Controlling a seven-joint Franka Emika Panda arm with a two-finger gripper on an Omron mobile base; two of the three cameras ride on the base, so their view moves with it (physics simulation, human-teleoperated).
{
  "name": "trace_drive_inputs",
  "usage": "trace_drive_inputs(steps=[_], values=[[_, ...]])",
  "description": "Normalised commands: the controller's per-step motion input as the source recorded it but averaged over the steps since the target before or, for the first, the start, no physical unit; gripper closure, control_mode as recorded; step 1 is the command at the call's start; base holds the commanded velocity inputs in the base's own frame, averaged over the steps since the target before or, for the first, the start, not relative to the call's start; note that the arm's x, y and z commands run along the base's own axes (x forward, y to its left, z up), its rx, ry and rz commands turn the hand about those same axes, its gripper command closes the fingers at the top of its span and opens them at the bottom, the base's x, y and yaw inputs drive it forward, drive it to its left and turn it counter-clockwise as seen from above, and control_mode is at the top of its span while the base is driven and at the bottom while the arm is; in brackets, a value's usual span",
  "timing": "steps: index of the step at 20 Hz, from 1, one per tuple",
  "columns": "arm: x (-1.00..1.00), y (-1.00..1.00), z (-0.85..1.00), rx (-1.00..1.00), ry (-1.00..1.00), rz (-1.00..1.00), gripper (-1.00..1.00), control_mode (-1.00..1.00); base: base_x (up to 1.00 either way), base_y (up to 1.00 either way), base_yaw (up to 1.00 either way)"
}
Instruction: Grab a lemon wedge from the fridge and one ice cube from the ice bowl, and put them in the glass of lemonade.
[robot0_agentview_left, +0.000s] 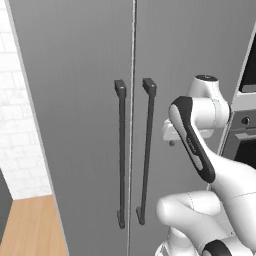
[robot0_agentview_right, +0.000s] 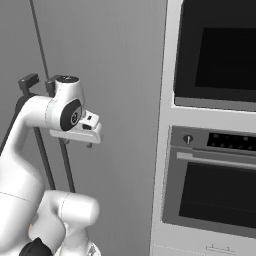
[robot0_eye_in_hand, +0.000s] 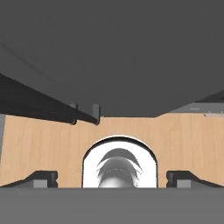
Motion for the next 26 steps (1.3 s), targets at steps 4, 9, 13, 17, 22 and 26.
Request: trace_drive_inputs(steps=[4, 9, 13, 17, 22, 26], values=[[0.0, 0.0, 0.0, 0.0, 0.0, 0.0, -1.0, 1.0, -0.2, 0.43, 0.0], [0.0, 0.0, 0.0, 0.0, 0.0, 0.0, -1.0, 1.0, -0.15, 0.43, 0.0], [0.0, 0.0, 0.0, 0.0, 0.0, 0.0, -1.0, 1.0, -0.19, 0.24, 0.0], [0.0, 0.0, 0.0, 0.0, 0.0, 0.0, -1.0, 1.0, -0.54, 0.0, 0.0], [0.0, 0.0, 0.0, 0.0, 0.0, 0.0, -1.0, 1.0, -0.55, 0.05, 0.0], [0.0, 0.0, 0.0, 0.0, 0.0, 0.0, -1.0, 1.0, -0.48, 0.09, 0.0]])
